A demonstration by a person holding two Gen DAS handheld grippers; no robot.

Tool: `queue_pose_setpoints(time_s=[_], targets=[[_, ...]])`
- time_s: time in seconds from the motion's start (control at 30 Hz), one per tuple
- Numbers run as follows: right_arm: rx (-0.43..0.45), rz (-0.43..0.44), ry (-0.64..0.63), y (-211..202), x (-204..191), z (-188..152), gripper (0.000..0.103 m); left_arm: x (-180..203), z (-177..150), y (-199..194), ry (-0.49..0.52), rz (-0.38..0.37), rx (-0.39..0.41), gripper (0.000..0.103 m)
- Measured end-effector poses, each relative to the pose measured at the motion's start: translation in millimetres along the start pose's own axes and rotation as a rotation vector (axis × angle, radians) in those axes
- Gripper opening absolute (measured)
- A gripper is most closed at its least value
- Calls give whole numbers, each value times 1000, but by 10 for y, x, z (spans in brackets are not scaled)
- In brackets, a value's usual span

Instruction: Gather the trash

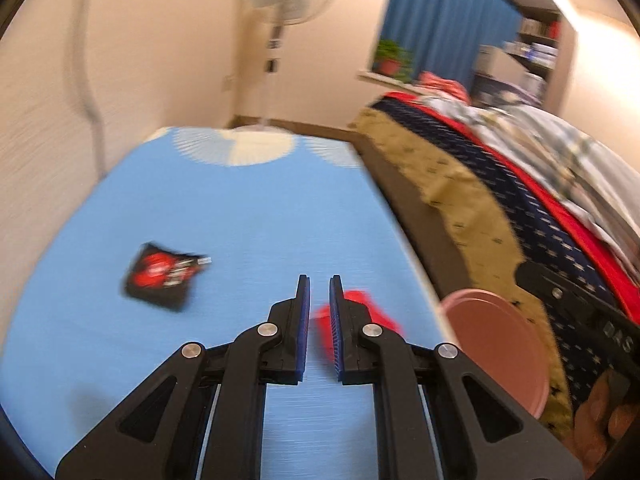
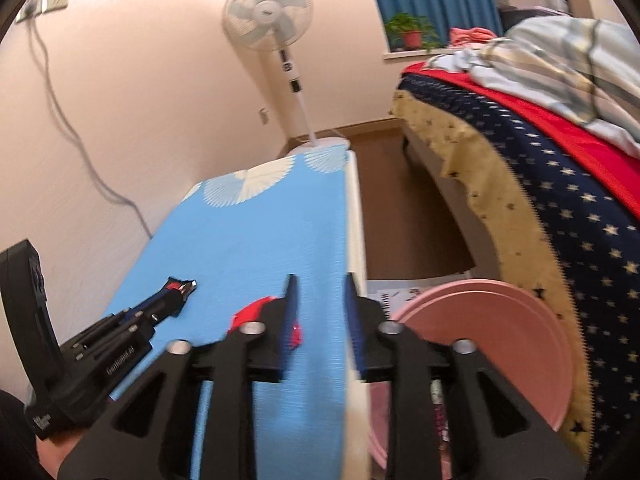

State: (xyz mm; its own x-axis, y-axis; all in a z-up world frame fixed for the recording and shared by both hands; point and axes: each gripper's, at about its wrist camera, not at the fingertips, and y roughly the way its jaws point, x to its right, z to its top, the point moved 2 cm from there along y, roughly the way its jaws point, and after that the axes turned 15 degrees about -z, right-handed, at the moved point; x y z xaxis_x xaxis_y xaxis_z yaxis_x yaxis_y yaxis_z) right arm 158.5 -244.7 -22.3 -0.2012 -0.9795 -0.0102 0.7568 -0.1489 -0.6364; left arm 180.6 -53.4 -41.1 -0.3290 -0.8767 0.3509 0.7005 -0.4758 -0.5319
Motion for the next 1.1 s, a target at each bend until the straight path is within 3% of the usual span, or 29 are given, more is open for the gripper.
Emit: queue_pose_setpoints(time_s=[0.07, 0.23, 0.43, 0.53, 0.63, 0.87, 1.1], targets=[[-9, 13, -18, 62, -134, -46, 44, -169, -10, -22, -41, 40, 3, 10], [-64, 37, -69, 340, -451, -199, 75, -527, -62, -50, -119, 122, 2, 10], [-141, 38, -90, 664, -633, -328, 91, -812, -37, -5, -163, 176, 6, 10], [-159, 36, -119, 761, -720, -370, 92, -916, -35, 71, -170, 194, -8, 12], [-171, 24, -148, 836, -787, -391, 92, -972, -24, 157, -157, 216, -21, 24], [-212, 3, -144, 1000, -784, -420, 92, -1032, 19, 348, -123, 251, -54, 36], [-231, 5, -149, 1059, -790, -441, 90, -1033, 15, 549, -91, 291, -114, 38]])
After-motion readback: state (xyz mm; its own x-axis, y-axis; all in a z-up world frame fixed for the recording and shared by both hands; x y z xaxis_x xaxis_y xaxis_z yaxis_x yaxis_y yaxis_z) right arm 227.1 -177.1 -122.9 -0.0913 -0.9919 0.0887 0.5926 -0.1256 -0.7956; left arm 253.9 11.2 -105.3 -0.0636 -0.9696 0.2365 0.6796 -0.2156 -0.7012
